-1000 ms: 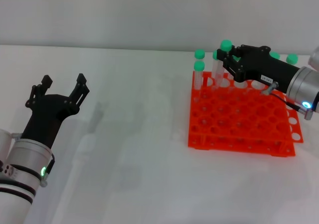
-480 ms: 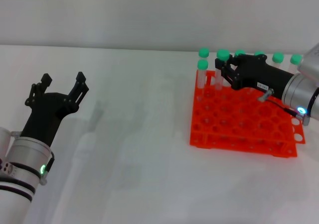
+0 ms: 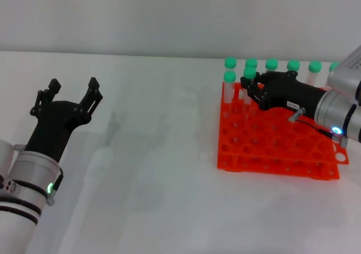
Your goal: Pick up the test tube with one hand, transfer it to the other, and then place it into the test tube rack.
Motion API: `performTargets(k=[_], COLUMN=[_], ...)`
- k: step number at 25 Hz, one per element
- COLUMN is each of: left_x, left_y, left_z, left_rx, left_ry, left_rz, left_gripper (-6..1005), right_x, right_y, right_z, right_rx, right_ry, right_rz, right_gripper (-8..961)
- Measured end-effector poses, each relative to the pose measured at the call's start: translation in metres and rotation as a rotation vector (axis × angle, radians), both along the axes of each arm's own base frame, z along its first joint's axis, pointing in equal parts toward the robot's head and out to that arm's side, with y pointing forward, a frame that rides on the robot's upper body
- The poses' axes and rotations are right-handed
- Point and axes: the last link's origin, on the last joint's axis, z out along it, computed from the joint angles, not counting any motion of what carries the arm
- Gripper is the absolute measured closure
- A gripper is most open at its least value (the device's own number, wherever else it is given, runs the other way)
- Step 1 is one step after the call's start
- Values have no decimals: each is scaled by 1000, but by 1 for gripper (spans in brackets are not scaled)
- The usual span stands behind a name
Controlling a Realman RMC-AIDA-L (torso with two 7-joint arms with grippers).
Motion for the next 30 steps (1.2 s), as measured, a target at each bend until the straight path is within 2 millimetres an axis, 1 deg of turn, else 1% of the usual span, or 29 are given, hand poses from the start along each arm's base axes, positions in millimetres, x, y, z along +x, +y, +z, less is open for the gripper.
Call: performTargets(k=[2, 7, 10, 13, 18, 22, 24, 26, 30], left_x=[1, 1, 1, 2, 1, -1, 0, 3, 13], left_y=[2, 3, 4, 4, 4, 7, 9, 12, 21], left_z=[1, 2, 3, 3, 4, 10, 17, 20, 26], left_rx=[4, 9, 10, 12, 19, 47, 87, 104, 132], left_ry=[1, 1, 1, 0, -4, -14, -25, -23, -25], left_rz=[-3, -4, -4, -4, 0, 13, 11, -9, -43], left_gripper=[109, 109, 109, 109, 109, 109, 109, 109, 109], right_x=[0, 9, 16, 25, 48, 79, 95, 113, 152], right_y=[0, -4, -8, -15, -37, -61, -70, -79, -92], right_z=[-1, 1, 5, 13, 30, 52, 66, 81, 108], right_rx=[-4, -21, -21, -23, -4, 89, 171, 274, 476], right_ry=[-6, 34, 59, 88, 126, 167, 201, 228, 226], right_rz=[-4, -56, -68, -69, -49, -84, -131, -187, -341], right_gripper=[744, 741, 608, 485, 318, 238, 199, 159, 165])
